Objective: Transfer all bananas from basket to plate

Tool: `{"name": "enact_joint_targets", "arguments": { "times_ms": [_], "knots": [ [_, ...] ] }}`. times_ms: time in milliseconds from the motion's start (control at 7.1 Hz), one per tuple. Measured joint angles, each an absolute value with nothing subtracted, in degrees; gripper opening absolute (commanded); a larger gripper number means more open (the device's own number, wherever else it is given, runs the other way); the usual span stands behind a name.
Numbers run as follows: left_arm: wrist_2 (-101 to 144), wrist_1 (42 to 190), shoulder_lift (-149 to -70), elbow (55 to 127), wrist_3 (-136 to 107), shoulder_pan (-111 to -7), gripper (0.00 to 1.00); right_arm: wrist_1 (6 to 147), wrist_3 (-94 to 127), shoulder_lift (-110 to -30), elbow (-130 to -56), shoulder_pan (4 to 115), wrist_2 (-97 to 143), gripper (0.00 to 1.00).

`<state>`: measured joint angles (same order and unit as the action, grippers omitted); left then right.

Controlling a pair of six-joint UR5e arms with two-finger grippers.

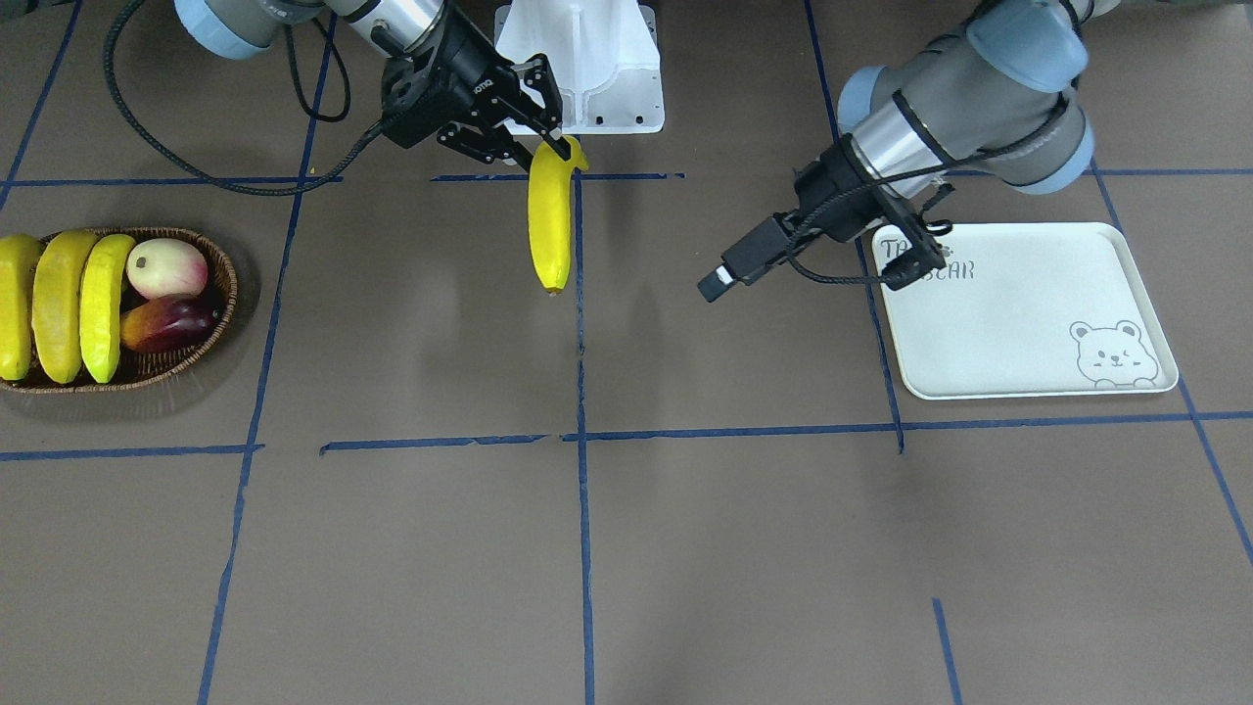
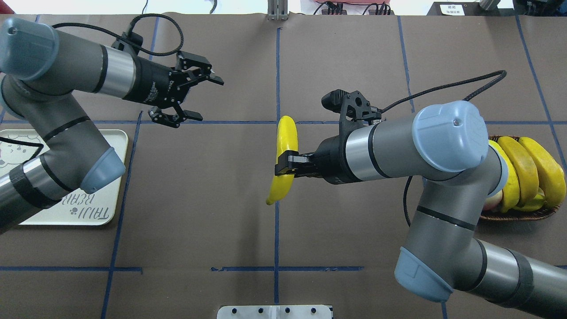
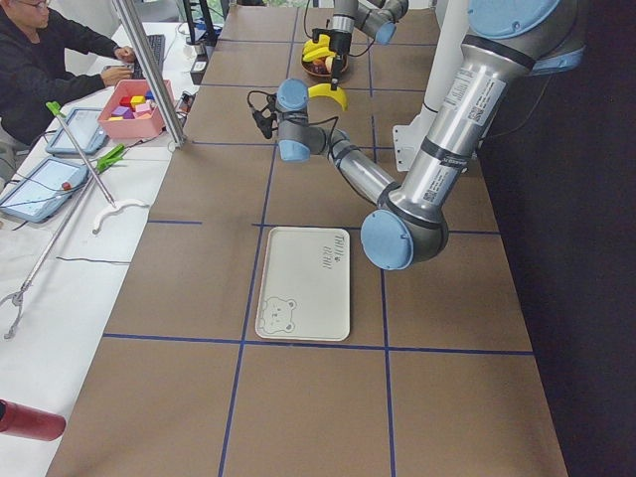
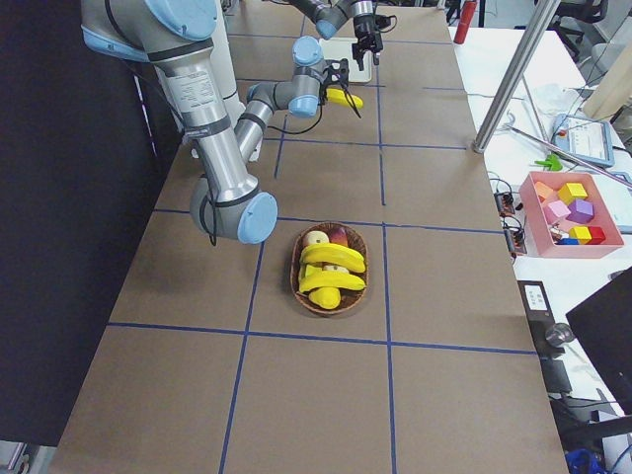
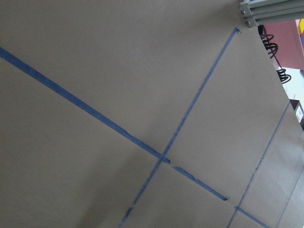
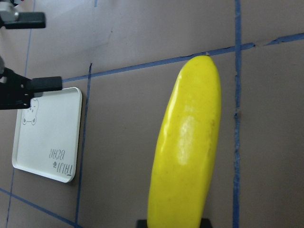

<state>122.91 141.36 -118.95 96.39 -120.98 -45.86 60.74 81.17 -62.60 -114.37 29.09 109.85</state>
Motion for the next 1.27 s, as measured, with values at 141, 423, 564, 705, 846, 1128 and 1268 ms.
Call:
{"name": "enact_joint_targets", "arguments": {
  "times_ms": [141,423,564,705,846,1128,1268],
  "knots": [
    [122.09,142.11,-120.00,96.45,-122.43,-44.15,0.99,59.46,81.31,-62.26,-114.18,28.59,109.21,0.01],
    [121.05,143.84,-121.90,96.50,-122.98,-40.94,0.99,57.90,81.52,-62.08,-114.06,28.17,108.89,0.01],
    [120.34,144.11,-122.64,96.50,-123.00,-39.65,0.99,57.31,81.79,-61.95,-114.09,27.97,108.86,0.01],
    [119.46,144.58,-122.99,96.50,-123.02,-38.29,0.99,57.02,81.98,-61.71,-114.11,27.76,108.83,0.01],
    [118.41,145.25,-123.09,96.50,-123.04,-37.01,0.79,56.92,82.05,-61.54,-114.12,27.54,108.82,0.02],
    [117.42,145.93,-122.98,96.60,-122.96,-35.92,0.00,56.87,82.09,-61.46,-114.22,27.38,108.87,0.02],
    [117.36,146.13,-122.74,96.84,-122.67,-36.06,0.00,56.87,82.14,-61.44,-114.27,27.31,108.89,0.17]
  ]
}}
